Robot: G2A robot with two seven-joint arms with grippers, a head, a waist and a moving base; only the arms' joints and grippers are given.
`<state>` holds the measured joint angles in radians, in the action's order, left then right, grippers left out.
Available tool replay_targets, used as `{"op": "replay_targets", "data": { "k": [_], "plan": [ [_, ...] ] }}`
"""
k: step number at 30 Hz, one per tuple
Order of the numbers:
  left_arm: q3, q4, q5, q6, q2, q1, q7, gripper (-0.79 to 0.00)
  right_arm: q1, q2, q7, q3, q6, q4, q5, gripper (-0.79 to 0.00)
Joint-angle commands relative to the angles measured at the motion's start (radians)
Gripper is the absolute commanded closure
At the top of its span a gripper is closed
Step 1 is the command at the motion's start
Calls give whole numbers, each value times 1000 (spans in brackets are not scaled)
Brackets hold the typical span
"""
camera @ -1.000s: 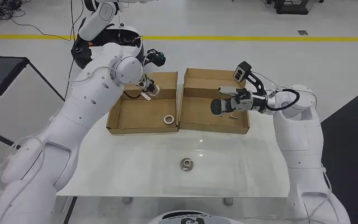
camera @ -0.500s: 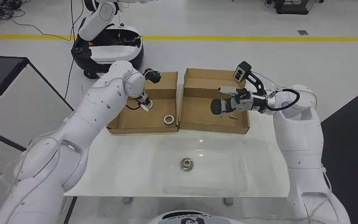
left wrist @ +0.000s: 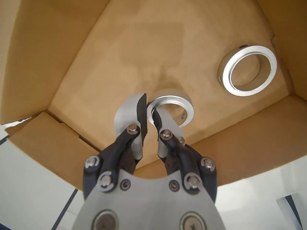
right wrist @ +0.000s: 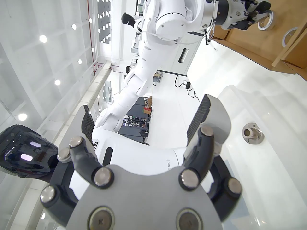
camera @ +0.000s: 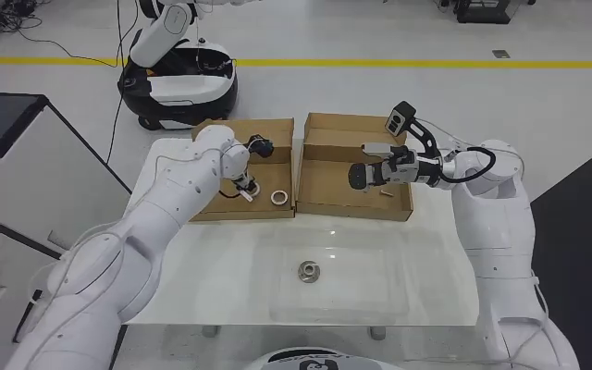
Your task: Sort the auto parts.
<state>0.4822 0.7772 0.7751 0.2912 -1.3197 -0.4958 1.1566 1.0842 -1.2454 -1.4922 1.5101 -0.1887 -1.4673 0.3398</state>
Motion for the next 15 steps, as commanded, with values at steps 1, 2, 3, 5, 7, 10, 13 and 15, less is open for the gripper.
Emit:
{"op": "replay_targets", "data": {
  "k": [1,2,3,5,7,10,13,15],
  "plan": [
    [-7,-16,2,2,-10,-1,-8,0,0,0,0,0,0,0,0,-785],
    [-10,-23,4,5,-14,0,-10,0,0,0,0,0,0,0,0,-785],
    [-13,-31,7,9,-18,2,-11,0,0,0,0,0,0,0,0,-785],
    [-16,-45,7,14,-26,5,-19,0,0,0,0,0,0,0,0,-785],
    [-20,-59,11,22,-34,8,-19,0,0,0,0,0,0,0,0,-785],
    [-24,-75,16,26,-44,11,-27,0,0,0,0,0,0,0,0,-785],
    [-23,-84,14,26,-52,14,-29,-526,0,0,0,0,0,0,0,-785],
    [-19,-85,10,23,-57,20,-28,-785,0,0,0,0,0,0,0,-785]
  ]
}}
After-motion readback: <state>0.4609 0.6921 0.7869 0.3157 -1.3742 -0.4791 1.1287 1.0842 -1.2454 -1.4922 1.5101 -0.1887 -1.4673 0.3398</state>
